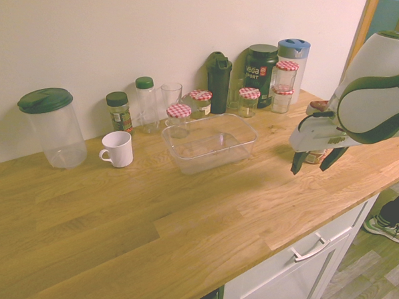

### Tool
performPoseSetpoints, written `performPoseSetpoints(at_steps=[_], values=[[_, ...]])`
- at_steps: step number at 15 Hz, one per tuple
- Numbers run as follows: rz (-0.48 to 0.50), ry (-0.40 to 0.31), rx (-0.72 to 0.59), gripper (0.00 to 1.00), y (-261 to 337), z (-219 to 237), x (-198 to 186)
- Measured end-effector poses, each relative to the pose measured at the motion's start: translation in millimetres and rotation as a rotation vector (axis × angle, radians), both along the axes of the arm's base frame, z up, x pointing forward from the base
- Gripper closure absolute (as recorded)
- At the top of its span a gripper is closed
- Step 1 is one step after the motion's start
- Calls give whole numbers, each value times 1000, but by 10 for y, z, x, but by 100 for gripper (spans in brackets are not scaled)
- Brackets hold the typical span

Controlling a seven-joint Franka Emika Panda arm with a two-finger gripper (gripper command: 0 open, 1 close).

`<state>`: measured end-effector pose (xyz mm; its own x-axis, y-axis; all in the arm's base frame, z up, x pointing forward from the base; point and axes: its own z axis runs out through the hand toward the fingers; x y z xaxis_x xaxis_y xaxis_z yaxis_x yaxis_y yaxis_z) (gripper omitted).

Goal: Put the cereal into the container

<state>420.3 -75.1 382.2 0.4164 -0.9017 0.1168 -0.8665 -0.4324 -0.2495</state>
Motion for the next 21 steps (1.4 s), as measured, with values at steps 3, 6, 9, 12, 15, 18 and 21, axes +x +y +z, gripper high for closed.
performPoseSetpoints(at_steps=[3,6,9,12,15,18,21], values=[[-49,-37,-19,0,-187,-122,59],[-100,-91,-40,0,-336,-193,114],[-154,-142,-62,0,-489,-171,114],[-227,-157,-96,0,-686,-199,76],[-233,-162,-107,0,-733,-288,198],[-222,-201,-109,0,-776,-319,465],[-210,-251,-115,0,-803,-340,627]])
